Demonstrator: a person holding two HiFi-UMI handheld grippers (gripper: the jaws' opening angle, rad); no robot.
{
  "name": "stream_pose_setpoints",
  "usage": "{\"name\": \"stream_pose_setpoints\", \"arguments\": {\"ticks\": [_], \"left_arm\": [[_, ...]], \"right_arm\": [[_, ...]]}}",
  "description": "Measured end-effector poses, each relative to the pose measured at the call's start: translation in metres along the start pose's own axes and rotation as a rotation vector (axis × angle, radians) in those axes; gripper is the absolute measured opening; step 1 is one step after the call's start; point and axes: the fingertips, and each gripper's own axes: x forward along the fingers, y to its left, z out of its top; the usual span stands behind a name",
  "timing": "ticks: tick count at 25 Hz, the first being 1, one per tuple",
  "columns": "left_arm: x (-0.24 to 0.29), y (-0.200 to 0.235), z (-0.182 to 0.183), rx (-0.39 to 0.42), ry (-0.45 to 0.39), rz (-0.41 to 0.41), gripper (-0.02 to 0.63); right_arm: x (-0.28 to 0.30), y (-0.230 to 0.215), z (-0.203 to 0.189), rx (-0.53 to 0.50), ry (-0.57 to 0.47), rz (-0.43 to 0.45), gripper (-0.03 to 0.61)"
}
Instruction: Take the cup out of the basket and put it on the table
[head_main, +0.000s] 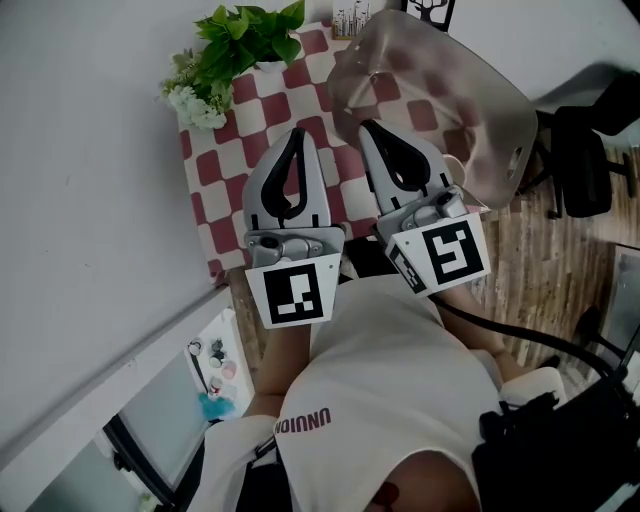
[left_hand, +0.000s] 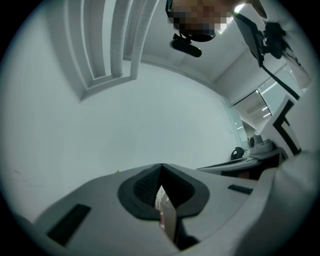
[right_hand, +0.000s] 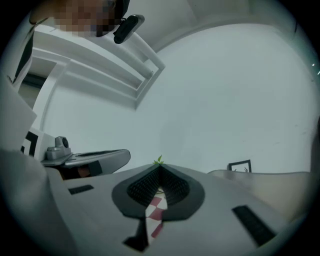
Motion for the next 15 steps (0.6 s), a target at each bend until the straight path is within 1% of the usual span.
{"name": "stream_pose_setpoints", "arguments": {"ticks": [5, 9, 11, 15], "left_arm": [[0.030, -0.008, 0.014, 0.003, -0.016, 0.026, 0.011], [0.043, -0.020, 0.024, 0.019, -0.042, 0.009, 0.011], [0.049, -0.026, 0.030, 0.031, -0.056, -0.010, 0.011], [0.057, -0.038, 0.039, 0.051, -0.078, -0.059, 0.011]], "right_arm": [[0.007, -0.031, 0.027, 0.001, -0.037, 0.015, 0.018], [0.001, -0.048, 0.044, -0.032, -0.067, -0.001, 0.018], [-0.002, -0.058, 0.052, -0.051, -0.080, -0.023, 0.018], [-0.014, -0.077, 0.060, -0.072, -0.098, -0.094, 0.018]]}}
